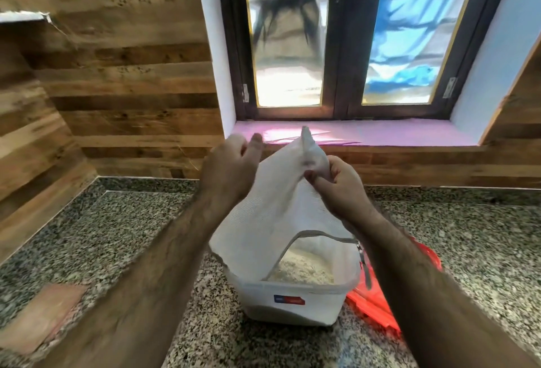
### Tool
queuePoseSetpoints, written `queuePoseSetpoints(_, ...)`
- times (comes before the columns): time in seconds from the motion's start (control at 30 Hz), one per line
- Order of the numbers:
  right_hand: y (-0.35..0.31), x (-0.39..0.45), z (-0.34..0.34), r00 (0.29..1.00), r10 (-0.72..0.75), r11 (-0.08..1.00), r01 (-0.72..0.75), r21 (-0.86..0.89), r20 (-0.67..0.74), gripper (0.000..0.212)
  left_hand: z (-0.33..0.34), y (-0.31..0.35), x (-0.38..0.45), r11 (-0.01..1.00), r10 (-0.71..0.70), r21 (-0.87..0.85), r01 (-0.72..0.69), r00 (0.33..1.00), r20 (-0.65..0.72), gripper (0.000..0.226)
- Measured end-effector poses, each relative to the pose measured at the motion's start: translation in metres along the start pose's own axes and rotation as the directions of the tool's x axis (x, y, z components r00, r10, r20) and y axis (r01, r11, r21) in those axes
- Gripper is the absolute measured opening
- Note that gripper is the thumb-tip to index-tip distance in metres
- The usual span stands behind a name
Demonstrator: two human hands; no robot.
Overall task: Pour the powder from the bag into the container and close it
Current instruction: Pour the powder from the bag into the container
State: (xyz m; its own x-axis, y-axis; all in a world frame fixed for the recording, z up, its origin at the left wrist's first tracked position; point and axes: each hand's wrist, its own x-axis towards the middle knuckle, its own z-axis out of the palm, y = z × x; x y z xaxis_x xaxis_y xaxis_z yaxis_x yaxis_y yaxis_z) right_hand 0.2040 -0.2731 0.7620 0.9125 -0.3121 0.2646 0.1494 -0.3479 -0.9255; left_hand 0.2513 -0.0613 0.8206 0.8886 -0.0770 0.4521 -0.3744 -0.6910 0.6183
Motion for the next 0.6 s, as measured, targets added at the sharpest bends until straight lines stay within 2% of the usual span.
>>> queuePoseSetpoints(0.13, 0.008, -0.001, -0.002, 0.998, 0.019, 0.999, -0.021, 0.038, 0.06, 0.015, -0.003, -0.076, -0.02, 0.989, -0.148, -0.007, 0.148, 0.985, -0.085, 0.036)
queuePoseSetpoints(0.23, 0.016, -0.001, -0.004, 0.989, 0.083, 0.987, -0.099, 0.126, 0.126, 0.033, 0.005, -0.128, -0.033, 0.931, -0.363, -0.09, 0.354, 0.922, -0.132, 0.05)
queuePoseSetpoints(0.3, 0.024, 0.0, -0.002, 0.981, 0.105, 0.972, -0.135, 0.19, 0.16, 0.035, 0.013, -0.149, -0.04, 0.828, -0.519, -0.314, 0.464, 0.846, -0.12, 0.054)
queuePoseSetpoints(0.4, 0.033, 0.0, 0.003, 0.966, 0.128, 0.941, -0.19, 0.279, 0.224, 0.046, 0.025, -0.171, -0.046, 0.574, -0.69, -0.639, 0.512, 0.722, -0.042, 0.058)
queuePoseSetpoints(0.5, 0.04, 0.0, 0.006, 0.947, 0.148, 0.919, -0.239, 0.315, 0.286, 0.055, 0.034, -0.185, -0.049, 0.394, -0.721, -0.757, 0.522, 0.686, 0.097, 0.071)
queuePoseSetpoints(0.57, 0.047, -0.001, 0.007, 0.938, 0.159, 0.909, -0.262, 0.325, 0.309, 0.053, 0.041, -0.19, -0.048, 0.296, -0.734, -0.807, 0.51, 0.662, 0.149, 0.067)
queuePoseSetpoints(0.6, 0.049, -0.002, 0.006, 0.935, 0.159, 0.905, -0.267, 0.332, 0.318, 0.05, 0.044, -0.19, -0.047, 0.28, -0.754, -0.822, 0.496, 0.644, 0.132, 0.059)
